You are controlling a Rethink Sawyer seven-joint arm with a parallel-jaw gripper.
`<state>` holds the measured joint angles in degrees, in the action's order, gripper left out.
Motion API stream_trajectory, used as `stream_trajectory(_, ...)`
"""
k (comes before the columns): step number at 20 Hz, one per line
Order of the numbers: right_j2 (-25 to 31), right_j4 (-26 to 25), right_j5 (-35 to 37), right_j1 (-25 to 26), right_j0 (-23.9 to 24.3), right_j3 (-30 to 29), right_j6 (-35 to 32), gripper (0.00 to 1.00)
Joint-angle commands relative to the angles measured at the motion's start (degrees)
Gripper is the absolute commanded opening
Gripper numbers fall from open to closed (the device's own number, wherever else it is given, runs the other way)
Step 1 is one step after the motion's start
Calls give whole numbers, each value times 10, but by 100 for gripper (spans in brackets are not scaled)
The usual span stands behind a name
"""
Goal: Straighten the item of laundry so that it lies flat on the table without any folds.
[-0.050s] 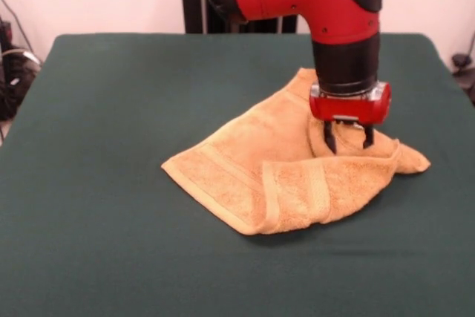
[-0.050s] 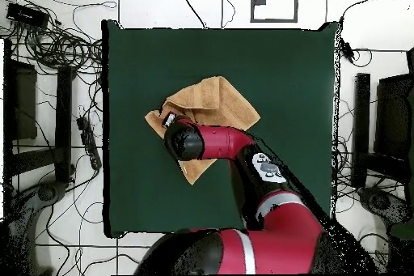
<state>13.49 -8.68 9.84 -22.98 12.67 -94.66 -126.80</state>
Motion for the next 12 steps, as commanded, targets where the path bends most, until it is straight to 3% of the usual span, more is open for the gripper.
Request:
stream_trajectory(1,4,44,32,56,-107,34,-92,100)
stream_trajectory(12,24,115,36,55,-126,12,-98,100)
